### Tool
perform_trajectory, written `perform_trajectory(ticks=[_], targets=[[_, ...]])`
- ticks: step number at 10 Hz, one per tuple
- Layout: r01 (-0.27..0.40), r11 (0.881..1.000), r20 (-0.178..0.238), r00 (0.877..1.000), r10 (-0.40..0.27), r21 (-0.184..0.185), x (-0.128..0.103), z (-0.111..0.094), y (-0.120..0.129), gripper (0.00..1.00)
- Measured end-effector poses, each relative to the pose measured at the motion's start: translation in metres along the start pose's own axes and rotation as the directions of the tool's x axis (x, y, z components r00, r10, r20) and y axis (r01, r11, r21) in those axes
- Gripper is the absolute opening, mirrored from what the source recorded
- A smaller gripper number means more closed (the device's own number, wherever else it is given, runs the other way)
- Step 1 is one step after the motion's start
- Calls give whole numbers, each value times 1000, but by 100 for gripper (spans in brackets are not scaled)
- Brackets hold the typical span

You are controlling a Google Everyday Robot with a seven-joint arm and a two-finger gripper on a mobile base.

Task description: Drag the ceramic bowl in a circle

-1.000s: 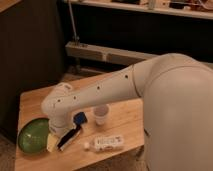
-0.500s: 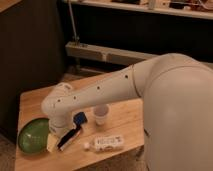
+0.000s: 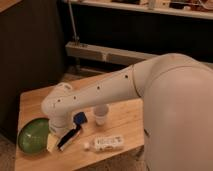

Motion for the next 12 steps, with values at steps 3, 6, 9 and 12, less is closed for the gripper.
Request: perform_trajectory(ticks=[3, 6, 9, 12], targets=[[0, 1000, 0, 1000, 0, 0, 0, 0, 0, 80], [-3, 1000, 3, 1000, 3, 10, -1, -1, -1, 80], [-39, 998, 122, 992, 31, 59, -38, -25, -25, 80], [-10, 1000, 197, 980, 12, -12, -106, -34, -50, 80]])
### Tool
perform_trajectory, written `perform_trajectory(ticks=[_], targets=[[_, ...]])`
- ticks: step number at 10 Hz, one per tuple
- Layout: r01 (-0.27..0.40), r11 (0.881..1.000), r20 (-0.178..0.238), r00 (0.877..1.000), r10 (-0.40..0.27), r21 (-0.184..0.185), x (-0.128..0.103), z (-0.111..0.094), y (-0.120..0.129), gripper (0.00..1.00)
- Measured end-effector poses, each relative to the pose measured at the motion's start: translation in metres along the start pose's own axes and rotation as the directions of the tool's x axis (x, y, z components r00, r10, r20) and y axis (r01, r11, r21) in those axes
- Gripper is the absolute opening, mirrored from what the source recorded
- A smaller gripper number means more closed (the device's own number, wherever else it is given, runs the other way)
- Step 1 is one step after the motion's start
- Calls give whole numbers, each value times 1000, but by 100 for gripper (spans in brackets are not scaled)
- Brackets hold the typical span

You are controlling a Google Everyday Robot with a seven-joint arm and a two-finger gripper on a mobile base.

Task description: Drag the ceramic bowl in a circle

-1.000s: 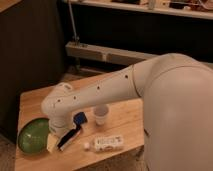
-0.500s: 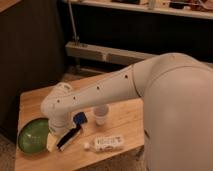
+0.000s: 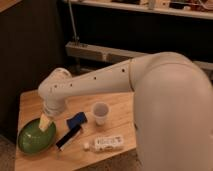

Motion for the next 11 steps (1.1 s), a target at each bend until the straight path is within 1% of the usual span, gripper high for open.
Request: perform_trajectory(ticks=[1, 2, 3, 4, 5, 6, 8, 9, 10, 11], targets=[[-1, 998, 12, 1000, 2, -55, -13, 4, -16, 80], [2, 993, 23, 1000, 0, -118, -29, 10, -32, 80], [9, 988, 22, 1000, -6, -157, -41, 18, -43, 80], [15, 983, 19, 1000, -11, -183, -46, 29, -48, 80], [15, 980, 7, 1000, -14, -199, -44, 42, -55, 80], [18, 977, -17, 1000, -22, -212, -36, 61, -55, 80], [33, 971, -53, 998, -46, -236, -26, 88, -38, 80], [33, 968, -69, 996, -52, -249, -20, 102, -35, 80], [43, 961, -85, 994, -69, -275, -14, 118, -25, 80], [55, 956, -93, 992, -85, -289, -14, 127, -17, 80]])
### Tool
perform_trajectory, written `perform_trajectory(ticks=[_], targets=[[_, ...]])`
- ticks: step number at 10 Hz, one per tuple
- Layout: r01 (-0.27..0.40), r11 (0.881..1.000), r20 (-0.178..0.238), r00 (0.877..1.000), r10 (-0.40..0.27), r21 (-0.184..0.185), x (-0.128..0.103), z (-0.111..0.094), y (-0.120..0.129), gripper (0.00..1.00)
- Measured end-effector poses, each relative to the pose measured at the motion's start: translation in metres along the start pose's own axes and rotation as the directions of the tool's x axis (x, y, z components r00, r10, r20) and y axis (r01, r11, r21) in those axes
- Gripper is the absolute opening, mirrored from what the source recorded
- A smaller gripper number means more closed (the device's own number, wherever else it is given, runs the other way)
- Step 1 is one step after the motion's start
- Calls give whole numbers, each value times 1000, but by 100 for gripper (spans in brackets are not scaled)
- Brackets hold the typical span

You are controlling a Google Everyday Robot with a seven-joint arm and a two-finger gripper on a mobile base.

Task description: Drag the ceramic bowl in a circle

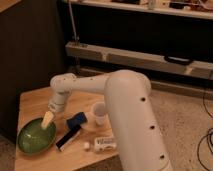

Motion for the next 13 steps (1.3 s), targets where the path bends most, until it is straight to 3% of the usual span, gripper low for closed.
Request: perform_trajectory(ticks=[2, 3, 6, 7, 10, 13], targets=[[8, 1000, -13, 1000, -8, -15, 1, 14, -1, 80], [12, 1000, -11, 1000, -12, -7, 1, 15, -2, 75], [13, 1000, -25, 1000, -13, 21, -5, 17, 2, 44], [13, 1000, -34, 999, -13, 26, -4, 17, 2, 41], [18, 998, -81, 997, -13, 53, -5, 25, 5, 41], [15, 998, -115, 993, -8, 57, -1, 34, 3, 40]])
